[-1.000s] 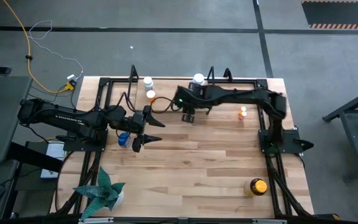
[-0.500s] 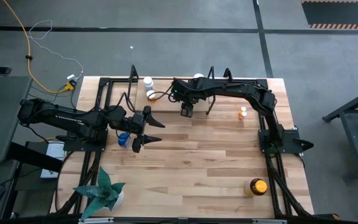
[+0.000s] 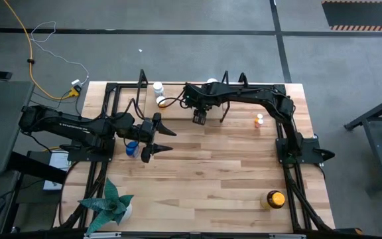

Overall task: Pick and place medicine bottles onto shelf by color
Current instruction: Put the small white pill bottle on the shelf

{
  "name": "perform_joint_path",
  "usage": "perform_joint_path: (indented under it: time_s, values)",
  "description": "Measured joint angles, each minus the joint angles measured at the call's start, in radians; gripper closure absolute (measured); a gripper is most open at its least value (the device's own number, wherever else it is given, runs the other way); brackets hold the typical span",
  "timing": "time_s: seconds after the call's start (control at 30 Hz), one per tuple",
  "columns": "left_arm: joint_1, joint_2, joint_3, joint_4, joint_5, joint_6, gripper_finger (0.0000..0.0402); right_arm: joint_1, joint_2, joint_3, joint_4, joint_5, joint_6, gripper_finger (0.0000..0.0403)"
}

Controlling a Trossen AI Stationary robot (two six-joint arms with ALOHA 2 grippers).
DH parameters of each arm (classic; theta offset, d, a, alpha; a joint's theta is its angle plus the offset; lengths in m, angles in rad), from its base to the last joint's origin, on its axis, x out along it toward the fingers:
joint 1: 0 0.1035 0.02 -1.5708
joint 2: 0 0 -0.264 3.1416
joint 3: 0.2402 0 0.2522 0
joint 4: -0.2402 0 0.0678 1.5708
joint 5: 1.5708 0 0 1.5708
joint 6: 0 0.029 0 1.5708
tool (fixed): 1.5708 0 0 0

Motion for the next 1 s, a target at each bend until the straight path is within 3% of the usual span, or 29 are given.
perform_joint_path:
  time_s: [0.33, 0.5, 0.77, 1.0]
  values:
    - [0.000, 0.000, 0.000, 0.000, -0.001, 0.000, 0.0138, 0.000, 0.000, 0.000, -0.024, -0.050, 0.002, 0.0209]
    - [0.000, 0.000, 0.000, 0.000, -0.002, 0.000, 0.0138, -0.001, 0.000, -0.001, -0.029, -0.052, 0.002, 0.0190]
    - [0.000, 0.000, 0.000, 0.000, -0.002, 0.000, 0.0138, -0.002, -0.002, -0.001, -0.014, 0.031, 0.000, 0.0126]
    - [0.000, 0.000, 0.000, 0.000, -0.002, 0.000, 0.0138, -0.031, -0.002, 0.001, -0.006, 0.095, -0.004, 0.0114]
